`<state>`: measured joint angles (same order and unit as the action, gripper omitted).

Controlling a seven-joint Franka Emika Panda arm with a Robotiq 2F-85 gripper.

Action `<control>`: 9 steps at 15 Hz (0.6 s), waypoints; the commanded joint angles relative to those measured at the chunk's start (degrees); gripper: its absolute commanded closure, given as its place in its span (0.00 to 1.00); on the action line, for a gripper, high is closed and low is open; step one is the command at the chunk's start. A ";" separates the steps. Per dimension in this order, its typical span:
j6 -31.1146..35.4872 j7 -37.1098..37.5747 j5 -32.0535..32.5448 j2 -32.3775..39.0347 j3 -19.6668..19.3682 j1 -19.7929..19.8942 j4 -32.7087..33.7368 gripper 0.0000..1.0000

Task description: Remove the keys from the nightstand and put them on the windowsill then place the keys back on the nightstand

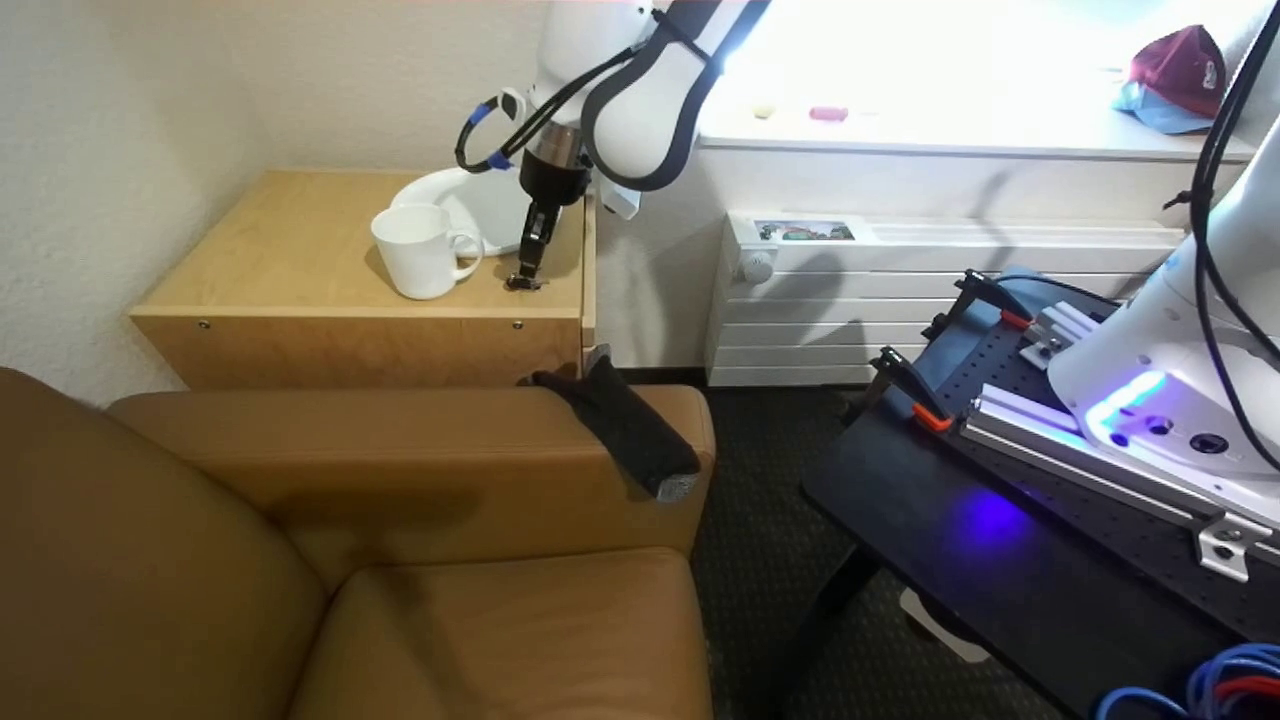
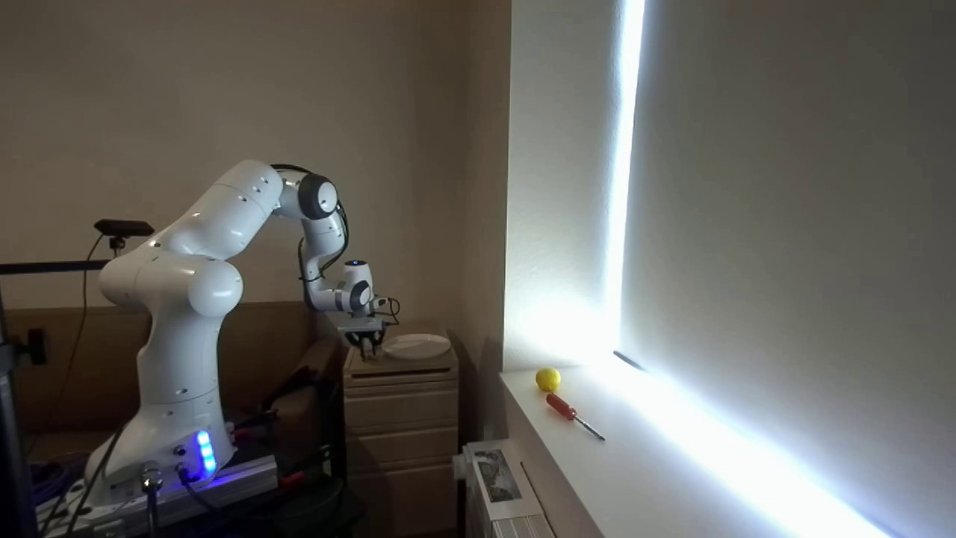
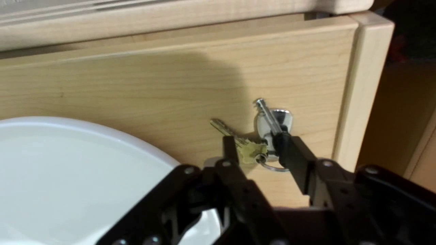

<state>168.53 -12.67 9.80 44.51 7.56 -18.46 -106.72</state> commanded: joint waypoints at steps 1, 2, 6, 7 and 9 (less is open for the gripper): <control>-2.69 1.57 0.48 -1.75 0.68 0.97 -0.57 0.27; -4.06 1.01 0.08 -2.92 1.91 2.07 -1.38 0.20; -13.90 -5.51 -4.92 -13.39 10.72 11.10 -8.35 0.00; -14.51 -9.97 -8.66 -14.94 15.39 15.41 -9.44 0.00; -12.94 -7.78 -8.49 -11.03 12.31 11.49 -4.78 0.00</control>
